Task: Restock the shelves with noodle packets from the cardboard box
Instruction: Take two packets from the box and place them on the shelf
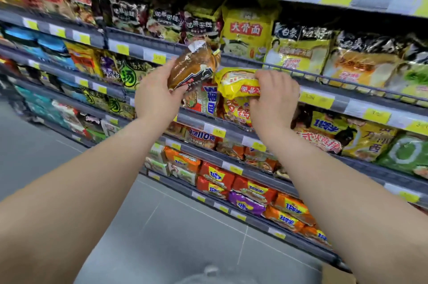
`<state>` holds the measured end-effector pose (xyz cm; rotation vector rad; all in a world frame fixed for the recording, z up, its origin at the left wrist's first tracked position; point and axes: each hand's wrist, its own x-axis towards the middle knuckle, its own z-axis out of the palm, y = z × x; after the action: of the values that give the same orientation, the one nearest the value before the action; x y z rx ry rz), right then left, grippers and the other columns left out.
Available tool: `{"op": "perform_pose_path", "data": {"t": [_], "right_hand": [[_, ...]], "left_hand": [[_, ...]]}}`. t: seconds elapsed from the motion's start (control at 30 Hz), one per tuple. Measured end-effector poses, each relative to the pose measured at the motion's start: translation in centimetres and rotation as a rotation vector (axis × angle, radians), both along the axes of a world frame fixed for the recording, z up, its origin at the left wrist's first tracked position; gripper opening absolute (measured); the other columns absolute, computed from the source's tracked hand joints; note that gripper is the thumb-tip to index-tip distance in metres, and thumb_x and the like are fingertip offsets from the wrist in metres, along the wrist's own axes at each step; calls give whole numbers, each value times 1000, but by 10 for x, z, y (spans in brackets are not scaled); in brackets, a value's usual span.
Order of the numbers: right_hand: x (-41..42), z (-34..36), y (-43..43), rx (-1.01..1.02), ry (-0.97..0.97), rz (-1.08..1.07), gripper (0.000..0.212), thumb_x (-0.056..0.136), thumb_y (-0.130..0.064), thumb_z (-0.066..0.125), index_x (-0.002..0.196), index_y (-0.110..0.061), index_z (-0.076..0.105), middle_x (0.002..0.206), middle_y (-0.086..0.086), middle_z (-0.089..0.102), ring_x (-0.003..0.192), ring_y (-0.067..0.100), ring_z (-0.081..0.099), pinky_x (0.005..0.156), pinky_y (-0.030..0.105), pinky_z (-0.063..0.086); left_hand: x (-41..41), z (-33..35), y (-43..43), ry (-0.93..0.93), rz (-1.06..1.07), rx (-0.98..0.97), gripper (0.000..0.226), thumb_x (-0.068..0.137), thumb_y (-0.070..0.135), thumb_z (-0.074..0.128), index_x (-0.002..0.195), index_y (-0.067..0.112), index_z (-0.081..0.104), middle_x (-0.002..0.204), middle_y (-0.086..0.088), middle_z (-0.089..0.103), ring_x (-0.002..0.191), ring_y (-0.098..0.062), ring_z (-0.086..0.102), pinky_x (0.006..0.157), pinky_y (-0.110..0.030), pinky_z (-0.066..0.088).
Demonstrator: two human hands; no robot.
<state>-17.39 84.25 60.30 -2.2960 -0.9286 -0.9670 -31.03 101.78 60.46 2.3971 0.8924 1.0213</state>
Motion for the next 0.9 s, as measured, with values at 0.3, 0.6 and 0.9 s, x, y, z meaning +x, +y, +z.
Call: {"op": "perform_pose_path", "data": {"t": [0.3, 0.6, 0.9], "right_hand": [[54, 15, 97, -25, -253, -62, 47, 53, -2, 68, 98, -15, 61, 96, 3, 61, 91, 28, 50, 81, 35, 27], [58, 7, 154, 34, -155, -355, 47, 59, 3, 63, 104, -10, 62, 101, 9, 65, 96, 33, 55, 93, 46, 38], [59, 15, 181, -60, -23, -548, 46, 65, 12, 56, 106, -7, 62, 100, 14, 65, 100, 38, 54, 90, 47, 39]], "left_hand": [[60, 17, 109, -8, -21, 387, 60, 86, 29, 63, 141, 29, 39, 133, -1, 54, 117, -30, 50, 94, -45, 40], [121, 23, 197, -89, -346, 564, 58, 80, 16, 69, 135, 25, 51, 126, -10, 55, 110, -34, 52, 88, -47, 41], [147, 36, 230, 189, -462, 674, 59, 88, 33, 62, 142, 25, 39, 127, -7, 53, 111, -35, 50, 89, -44, 36]]}}
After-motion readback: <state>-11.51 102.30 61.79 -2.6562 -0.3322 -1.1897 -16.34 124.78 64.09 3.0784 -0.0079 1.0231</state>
